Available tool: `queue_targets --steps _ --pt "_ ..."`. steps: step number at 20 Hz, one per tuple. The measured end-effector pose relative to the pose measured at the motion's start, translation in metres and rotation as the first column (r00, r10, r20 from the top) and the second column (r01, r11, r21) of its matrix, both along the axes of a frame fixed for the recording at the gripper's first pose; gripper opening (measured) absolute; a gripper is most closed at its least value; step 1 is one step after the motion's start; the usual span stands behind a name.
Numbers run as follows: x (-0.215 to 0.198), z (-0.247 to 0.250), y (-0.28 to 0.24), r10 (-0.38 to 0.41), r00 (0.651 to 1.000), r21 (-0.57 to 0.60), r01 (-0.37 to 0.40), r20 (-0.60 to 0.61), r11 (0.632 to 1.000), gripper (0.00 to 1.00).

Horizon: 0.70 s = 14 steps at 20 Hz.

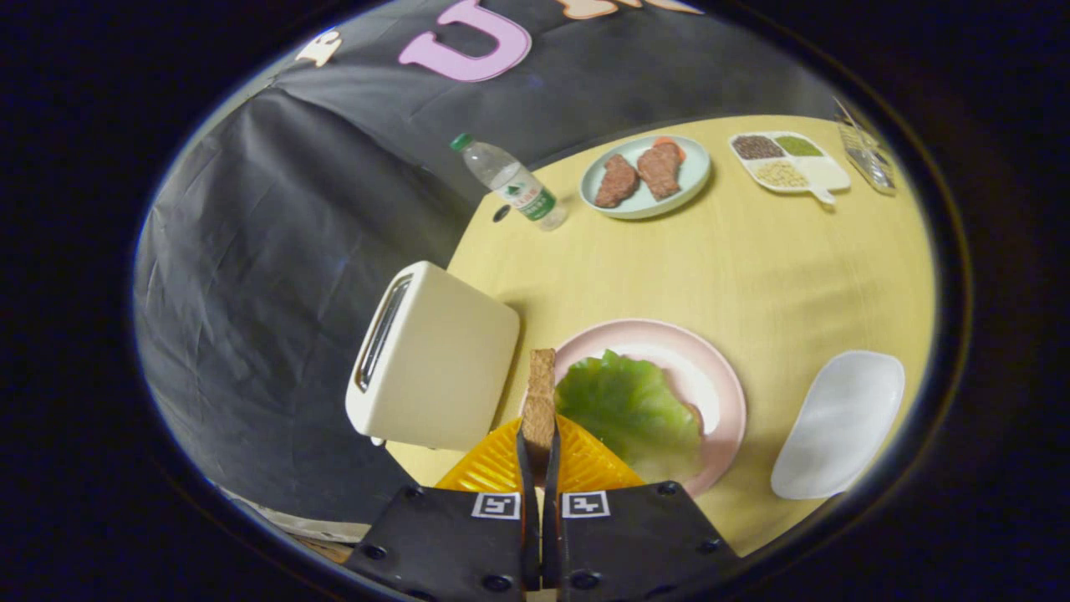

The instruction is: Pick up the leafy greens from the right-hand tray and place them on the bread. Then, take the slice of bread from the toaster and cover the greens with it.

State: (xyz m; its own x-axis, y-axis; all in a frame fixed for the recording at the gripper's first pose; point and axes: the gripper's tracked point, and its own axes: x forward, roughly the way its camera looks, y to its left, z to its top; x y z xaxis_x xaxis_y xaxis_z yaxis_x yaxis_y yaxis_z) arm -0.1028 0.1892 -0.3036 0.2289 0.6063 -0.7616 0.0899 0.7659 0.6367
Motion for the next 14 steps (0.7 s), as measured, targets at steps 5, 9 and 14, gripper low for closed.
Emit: queue_targets --steps 5,9,14 --pt "-0.015 -0.024 -0.023 -0.006 0.999 -0.044 0.004 -0.041 0.999 0.1" --pt "-0.023 -0.032 -0.035 0.005 0.999 -0.086 -0.009 -0.045 0.996 0.24" --pt "-0.031 -0.041 -0.049 0.039 0.998 -0.14 -0.045 -0.046 0.989 0.57"
